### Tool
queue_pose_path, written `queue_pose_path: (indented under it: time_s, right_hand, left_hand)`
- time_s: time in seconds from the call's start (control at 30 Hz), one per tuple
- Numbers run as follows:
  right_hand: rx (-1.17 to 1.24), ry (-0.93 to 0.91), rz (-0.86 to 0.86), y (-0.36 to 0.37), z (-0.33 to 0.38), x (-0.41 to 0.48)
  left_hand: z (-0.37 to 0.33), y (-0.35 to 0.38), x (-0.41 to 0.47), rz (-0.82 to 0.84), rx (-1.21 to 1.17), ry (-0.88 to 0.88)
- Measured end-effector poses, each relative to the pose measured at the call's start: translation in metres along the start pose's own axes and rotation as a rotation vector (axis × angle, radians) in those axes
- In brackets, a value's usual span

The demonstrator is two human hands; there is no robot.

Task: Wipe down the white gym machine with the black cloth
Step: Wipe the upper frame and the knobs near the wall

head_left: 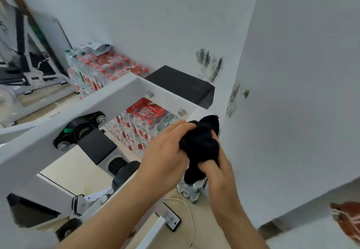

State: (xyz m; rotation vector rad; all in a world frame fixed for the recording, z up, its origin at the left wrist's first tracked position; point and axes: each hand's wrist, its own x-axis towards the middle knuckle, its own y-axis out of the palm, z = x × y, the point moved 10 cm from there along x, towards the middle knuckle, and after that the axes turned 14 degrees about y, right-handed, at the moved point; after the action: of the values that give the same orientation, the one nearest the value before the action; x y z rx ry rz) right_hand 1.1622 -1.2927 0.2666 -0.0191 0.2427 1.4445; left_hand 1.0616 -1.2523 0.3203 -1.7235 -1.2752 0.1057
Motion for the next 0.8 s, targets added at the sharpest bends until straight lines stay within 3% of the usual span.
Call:
queue_pose_path:
  time_s: [0.1,0.2,0.33,0.43,0.53,0.63,0.73,0.8]
  right_hand:
    - [0.125,0.055,-0.056,0.015,-0.005,0.018]
    - [0.11,0.106,-0.384,-0.005,-0.001,0.056]
    - [0.365,-0.051,-0.554,-0.023,-0.012,0.072]
    - [0.418,-0.032,-0.555,-0.006,-0.045,0.047]
    - [0.478,0.012,-0.42,0.031,-0.079,0.005]
    - [0.483,0.188,-0.403,0.028,-0.085,0.028]
    - [0.69,0.356,-0.364,0.002,-0.066,0.073]
    - [0.856,0.373,-0.303,-0.005,-0.059,0.08]
  left_hand:
    - [-0.006,-0.004,-0.002,0.012,-0.019,0.033]
    - [-0.013,0.001,-0.001,0.058,-0.005,0.075]
    - [-0.005,-0.001,0.001,0.069,-0.054,-0.016]
    - [-0.004,-0.002,-0.001,0.068,-0.128,-0.052]
    - [-0.015,0.001,-0.006,0.127,0.036,0.037]
    - [-0.016,0.002,-0.008,0.146,0.078,0.061]
    - [-0.009,0.001,0.004,0.145,0.14,0.069]
    - [0.001,0.0,0.016,0.107,0.22,0.025]
